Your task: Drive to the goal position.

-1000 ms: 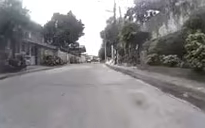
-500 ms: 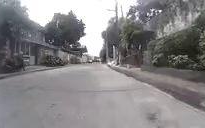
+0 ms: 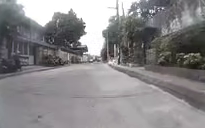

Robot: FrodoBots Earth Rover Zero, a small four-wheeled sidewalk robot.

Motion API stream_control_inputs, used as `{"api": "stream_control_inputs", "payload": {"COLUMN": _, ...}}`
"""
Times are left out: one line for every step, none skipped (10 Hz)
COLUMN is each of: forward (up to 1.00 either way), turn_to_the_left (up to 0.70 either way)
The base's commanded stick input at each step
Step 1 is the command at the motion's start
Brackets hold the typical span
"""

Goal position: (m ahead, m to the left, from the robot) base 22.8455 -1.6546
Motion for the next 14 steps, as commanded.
{"api": "stream_control_inputs", "payload": {"forward": 0.85, "turn_to_the_left": 0.00}}
{"api": "stream_control_inputs", "payload": {"forward": 0.85, "turn_to_the_left": 0.00}}
{"api": "stream_control_inputs", "payload": {"forward": 0.85, "turn_to_the_left": 0.00}}
{"api": "stream_control_inputs", "payload": {"forward": 0.85, "turn_to_the_left": 0.00}}
{"api": "stream_control_inputs", "payload": {"forward": 0.85, "turn_to_the_left": 0.00}}
{"api": "stream_control_inputs", "payload": {"forward": 0.85, "turn_to_the_left": 0.00}}
{"api": "stream_control_inputs", "payload": {"forward": 0.85, "turn_to_the_left": 0.00}}
{"api": "stream_control_inputs", "payload": {"forward": 0.85, "turn_to_the_left": 0.00}}
{"api": "stream_control_inputs", "payload": {"forward": 0.85, "turn_to_the_left": 0.00}}
{"api": "stream_control_inputs", "payload": {"forward": 0.85, "turn_to_the_left": 0.00}}
{"api": "stream_control_inputs", "payload": {"forward": 0.85, "turn_to_the_left": 0.00}}
{"api": "stream_control_inputs", "payload": {"forward": 0.85, "turn_to_the_left": 0.00}}
{"api": "stream_control_inputs", "payload": {"forward": 0.85, "turn_to_the_left": 0.00}}
{"api": "stream_control_inputs", "payload": {"forward": 0.85, "turn_to_the_left": 0.00}}
